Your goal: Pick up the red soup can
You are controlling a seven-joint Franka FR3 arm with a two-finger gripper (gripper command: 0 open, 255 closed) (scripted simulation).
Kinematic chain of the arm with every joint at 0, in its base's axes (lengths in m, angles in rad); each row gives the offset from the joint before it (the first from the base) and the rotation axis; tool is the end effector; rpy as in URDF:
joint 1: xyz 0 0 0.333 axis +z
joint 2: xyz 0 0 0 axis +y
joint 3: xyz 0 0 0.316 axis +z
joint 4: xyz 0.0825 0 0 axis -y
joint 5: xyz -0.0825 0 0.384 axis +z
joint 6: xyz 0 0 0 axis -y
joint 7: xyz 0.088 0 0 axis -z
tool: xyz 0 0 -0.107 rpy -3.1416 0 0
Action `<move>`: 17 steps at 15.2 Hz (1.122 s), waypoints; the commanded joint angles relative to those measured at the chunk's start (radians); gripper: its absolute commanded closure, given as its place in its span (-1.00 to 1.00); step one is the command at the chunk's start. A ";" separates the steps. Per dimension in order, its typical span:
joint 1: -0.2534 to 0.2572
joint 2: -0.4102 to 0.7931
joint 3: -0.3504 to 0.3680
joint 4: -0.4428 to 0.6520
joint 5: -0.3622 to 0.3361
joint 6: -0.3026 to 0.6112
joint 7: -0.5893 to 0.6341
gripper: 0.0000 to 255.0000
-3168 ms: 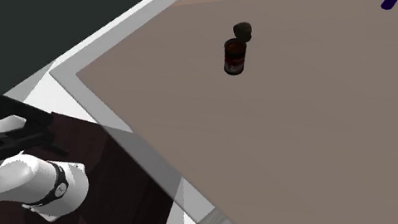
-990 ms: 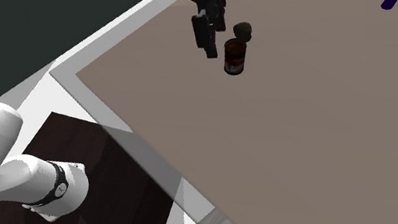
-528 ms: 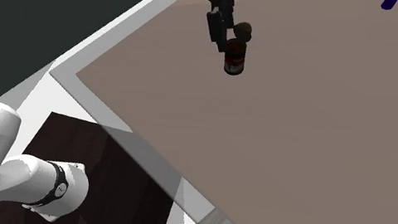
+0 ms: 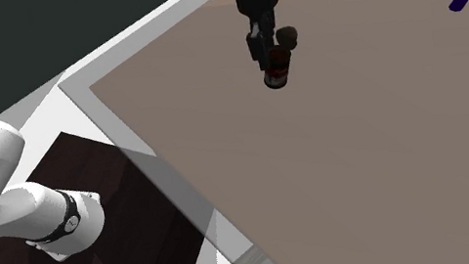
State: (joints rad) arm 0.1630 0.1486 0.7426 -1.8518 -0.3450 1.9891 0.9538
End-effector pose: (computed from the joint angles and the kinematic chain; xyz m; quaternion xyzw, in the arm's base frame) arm 0.3969 0.4451 0.4641 0.9932 0.0401 0.0967 0.0515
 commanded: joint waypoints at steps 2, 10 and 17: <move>0.000 0.000 0.000 0.000 0.000 0.001 0.000 1.00; -0.001 -0.006 0.002 0.019 0.008 -0.022 -0.009 1.00; -0.002 -0.025 0.006 0.094 0.031 -0.106 -0.038 1.00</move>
State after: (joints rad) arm 0.1621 0.1279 0.7482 -1.7659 -0.3180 1.8931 0.9198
